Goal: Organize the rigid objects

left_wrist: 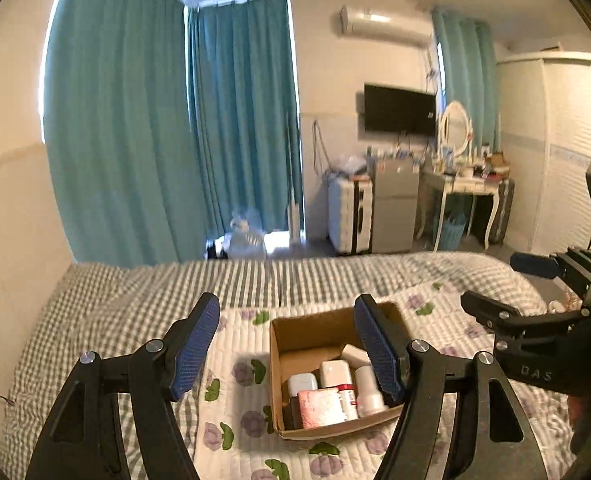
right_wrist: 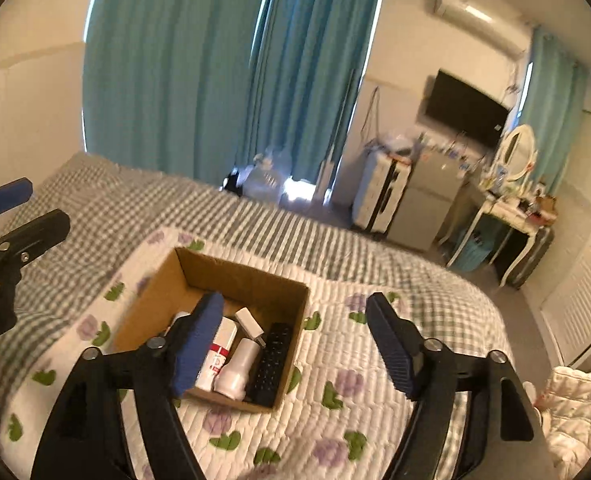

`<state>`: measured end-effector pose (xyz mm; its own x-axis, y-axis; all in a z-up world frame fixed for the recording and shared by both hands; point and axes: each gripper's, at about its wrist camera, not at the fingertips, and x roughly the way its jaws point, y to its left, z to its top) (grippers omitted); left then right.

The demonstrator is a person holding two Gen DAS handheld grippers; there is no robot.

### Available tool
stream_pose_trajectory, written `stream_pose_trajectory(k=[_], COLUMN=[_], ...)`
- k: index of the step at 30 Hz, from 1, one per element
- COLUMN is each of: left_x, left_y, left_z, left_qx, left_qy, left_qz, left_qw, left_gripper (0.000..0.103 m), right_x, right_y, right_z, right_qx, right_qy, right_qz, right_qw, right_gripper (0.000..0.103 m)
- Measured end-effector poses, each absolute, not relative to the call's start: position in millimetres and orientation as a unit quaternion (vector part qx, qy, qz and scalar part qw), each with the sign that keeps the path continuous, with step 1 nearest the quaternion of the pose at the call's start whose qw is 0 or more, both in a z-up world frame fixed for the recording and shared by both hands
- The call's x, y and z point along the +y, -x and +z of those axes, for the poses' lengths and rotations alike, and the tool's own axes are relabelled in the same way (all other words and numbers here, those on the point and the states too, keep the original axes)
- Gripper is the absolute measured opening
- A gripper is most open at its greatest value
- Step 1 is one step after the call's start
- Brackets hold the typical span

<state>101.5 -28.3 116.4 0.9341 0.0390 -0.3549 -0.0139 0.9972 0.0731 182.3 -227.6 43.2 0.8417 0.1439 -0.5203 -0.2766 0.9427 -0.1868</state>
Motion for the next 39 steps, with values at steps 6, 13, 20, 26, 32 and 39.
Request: stream_pose_trajectory(k=[6, 13, 20, 26, 32, 39], left_x=[-38, -39, -36, -25, -27, -28], left_y=[-51, -8, 2, 5, 0, -6], left_z=[121, 94, 54, 37, 25, 15], left_qx=[0.14, 0.115, 0.122, 0.123, 0.133, 0.152], left_qy=[-0.035, -0.03, -0.027, -0.003, -0.013, -0.01], left_qz=[0.009, 0.008, 0.032, 0.035, 0.036, 0.028], left_qw=[0.989, 0.993, 0.992, 0.992, 0.99, 0.988], left_gripper=[0.087, 0.101, 0.103, 0.103, 0.103, 0.103], right_x=[-237, -246, -252, -258, -270, -268], right_y=[-109, -55, -27, -30, -35, -37], right_z=[58, 50, 21, -13, -24, -30], right_qx=[0.225, 0.201, 0.155, 0.153, 0.158, 0.165], right_qy=[0.11, 0.075, 0.052, 0.06, 0.027, 0.028], right_qz=[0.097, 0.079, 0.06, 0.042, 0.053, 0.059], right_qw=[0.963, 0.974, 0.985, 0.985, 0.986, 0.984], right_gripper=[0.078, 0.093, 0.103, 0.103, 0.103, 0.103])
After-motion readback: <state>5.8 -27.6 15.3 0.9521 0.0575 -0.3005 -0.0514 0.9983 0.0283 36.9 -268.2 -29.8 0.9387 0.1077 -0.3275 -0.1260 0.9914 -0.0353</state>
